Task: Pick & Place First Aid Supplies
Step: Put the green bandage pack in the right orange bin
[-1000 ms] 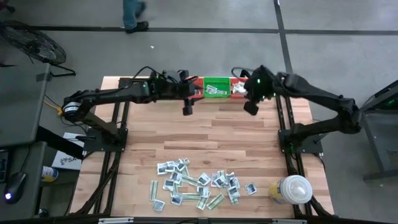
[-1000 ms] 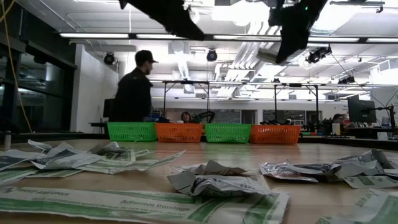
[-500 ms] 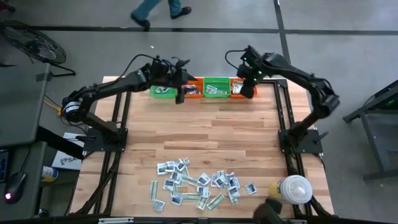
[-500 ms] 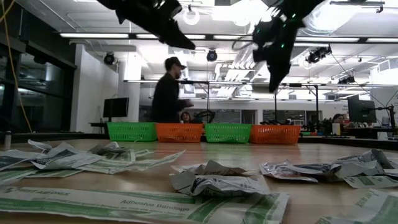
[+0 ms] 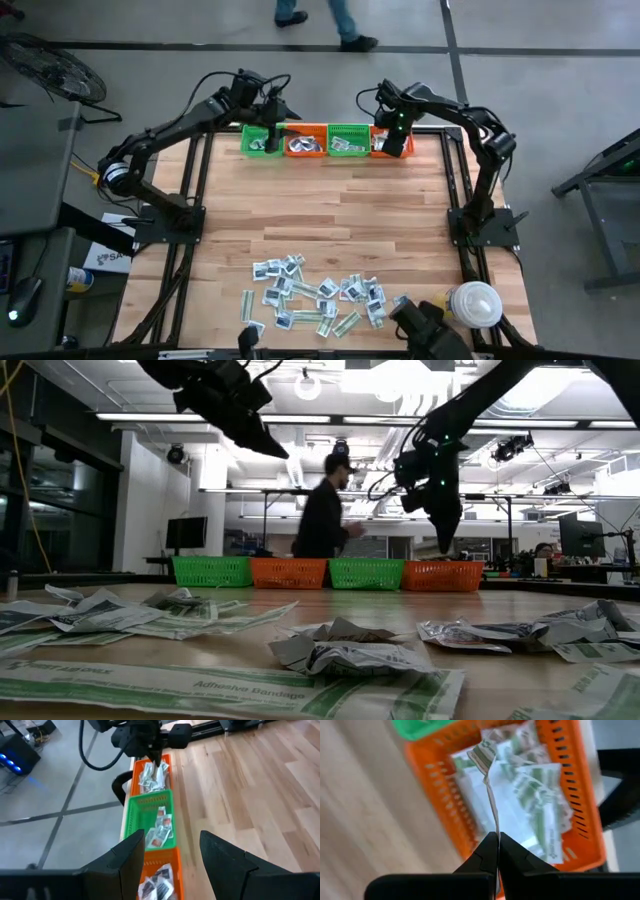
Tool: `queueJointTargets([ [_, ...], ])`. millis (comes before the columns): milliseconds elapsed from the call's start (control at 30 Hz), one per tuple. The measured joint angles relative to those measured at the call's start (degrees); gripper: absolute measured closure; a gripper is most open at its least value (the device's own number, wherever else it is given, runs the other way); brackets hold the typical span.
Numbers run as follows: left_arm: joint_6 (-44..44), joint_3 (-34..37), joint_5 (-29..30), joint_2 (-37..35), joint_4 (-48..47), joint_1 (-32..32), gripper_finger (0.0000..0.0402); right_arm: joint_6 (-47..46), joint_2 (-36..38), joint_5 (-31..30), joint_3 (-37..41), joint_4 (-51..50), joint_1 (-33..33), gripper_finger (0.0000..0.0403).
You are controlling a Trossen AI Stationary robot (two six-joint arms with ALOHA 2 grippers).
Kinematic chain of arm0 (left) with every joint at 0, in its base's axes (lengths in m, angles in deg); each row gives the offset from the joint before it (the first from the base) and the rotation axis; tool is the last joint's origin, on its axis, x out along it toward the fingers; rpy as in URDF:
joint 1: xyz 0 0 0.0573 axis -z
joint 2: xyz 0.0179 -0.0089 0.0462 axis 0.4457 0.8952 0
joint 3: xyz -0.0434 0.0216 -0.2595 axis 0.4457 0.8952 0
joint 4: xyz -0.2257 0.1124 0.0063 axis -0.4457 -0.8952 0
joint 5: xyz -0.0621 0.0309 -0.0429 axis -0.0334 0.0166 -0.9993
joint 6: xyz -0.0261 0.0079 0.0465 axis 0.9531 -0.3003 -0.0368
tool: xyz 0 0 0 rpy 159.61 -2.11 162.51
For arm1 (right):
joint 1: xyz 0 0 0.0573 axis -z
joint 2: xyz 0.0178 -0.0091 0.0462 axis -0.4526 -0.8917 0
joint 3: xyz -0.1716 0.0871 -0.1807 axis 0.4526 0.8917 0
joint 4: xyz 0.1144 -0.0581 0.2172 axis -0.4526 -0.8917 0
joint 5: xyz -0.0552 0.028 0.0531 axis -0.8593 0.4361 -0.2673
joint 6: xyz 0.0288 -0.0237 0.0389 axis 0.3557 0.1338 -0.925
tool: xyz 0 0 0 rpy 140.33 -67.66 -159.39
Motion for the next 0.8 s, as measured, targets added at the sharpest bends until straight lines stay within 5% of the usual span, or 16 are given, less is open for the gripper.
queueJointTargets([
  [800,-4.75,0.02,-8.18,0.04,-1.28,-11.06,0.0215,-3.66,-3.95,-6.23,-0.02,2.97,0.20,0.0383],
])
